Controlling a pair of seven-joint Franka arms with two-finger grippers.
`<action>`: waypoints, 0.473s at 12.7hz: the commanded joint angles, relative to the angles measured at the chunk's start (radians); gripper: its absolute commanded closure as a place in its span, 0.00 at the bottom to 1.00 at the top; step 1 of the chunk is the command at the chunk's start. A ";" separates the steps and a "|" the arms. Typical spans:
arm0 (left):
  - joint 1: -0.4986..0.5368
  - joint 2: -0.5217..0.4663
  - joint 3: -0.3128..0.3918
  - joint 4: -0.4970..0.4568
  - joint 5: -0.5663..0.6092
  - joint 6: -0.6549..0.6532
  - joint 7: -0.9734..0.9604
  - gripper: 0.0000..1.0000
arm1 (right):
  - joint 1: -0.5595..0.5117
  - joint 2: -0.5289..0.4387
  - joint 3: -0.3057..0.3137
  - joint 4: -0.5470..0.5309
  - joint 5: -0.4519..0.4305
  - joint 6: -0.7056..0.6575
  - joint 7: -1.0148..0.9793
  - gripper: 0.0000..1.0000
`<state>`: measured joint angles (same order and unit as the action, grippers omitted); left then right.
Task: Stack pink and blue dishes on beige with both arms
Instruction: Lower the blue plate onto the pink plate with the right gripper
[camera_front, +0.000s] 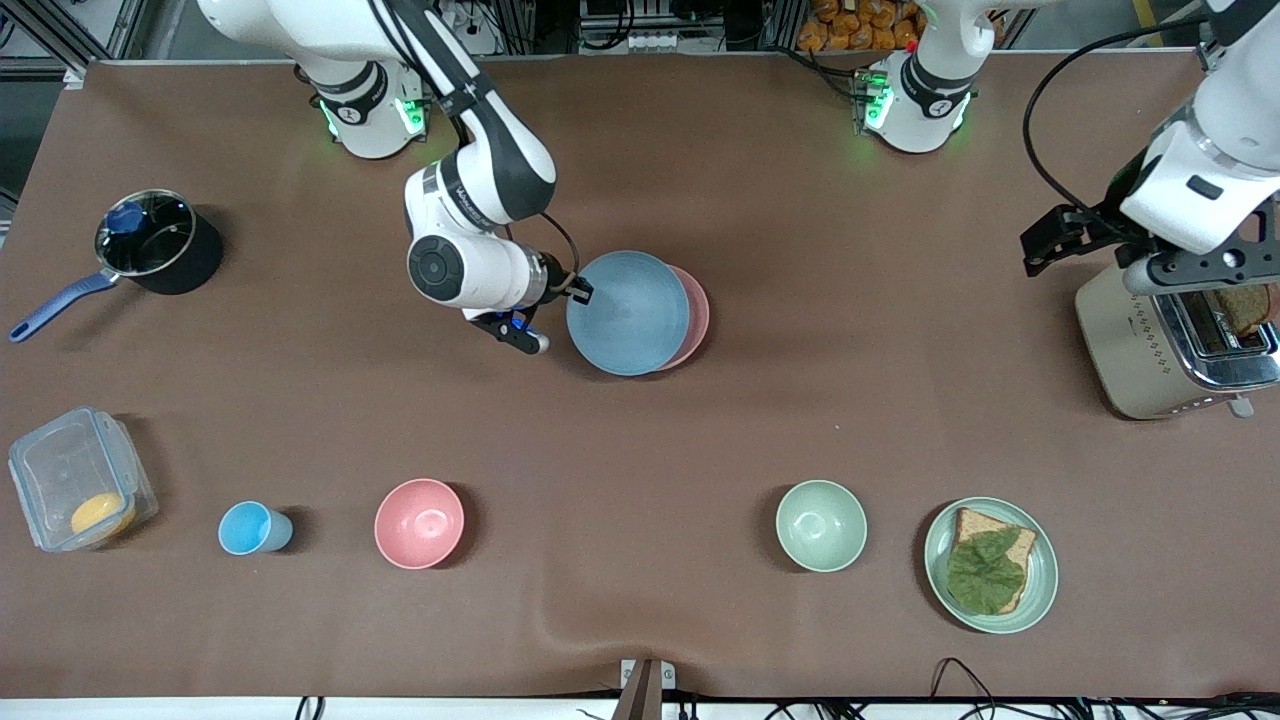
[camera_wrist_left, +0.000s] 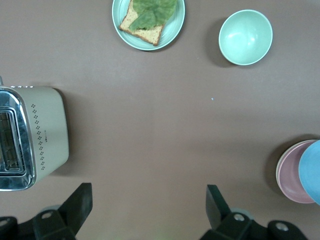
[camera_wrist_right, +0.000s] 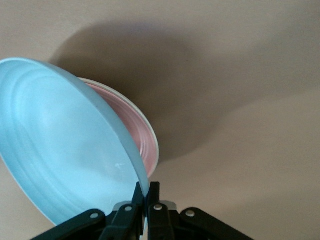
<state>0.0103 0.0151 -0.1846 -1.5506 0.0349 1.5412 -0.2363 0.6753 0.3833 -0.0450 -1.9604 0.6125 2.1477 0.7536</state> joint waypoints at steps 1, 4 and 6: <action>-0.015 -0.017 0.022 0.003 -0.029 -0.026 0.025 0.00 | 0.032 0.020 -0.010 -0.003 0.029 0.058 0.019 1.00; -0.016 -0.029 0.023 0.000 -0.029 -0.044 0.026 0.00 | 0.061 0.032 -0.012 0.006 0.055 0.080 0.021 1.00; -0.024 -0.032 0.022 0.000 -0.029 -0.049 0.025 0.00 | 0.078 0.040 -0.012 -0.002 0.056 0.081 0.030 1.00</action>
<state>0.0016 0.0040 -0.1765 -1.5506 0.0247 1.5170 -0.2291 0.7234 0.4148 -0.0450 -1.9589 0.6396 2.2156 0.7675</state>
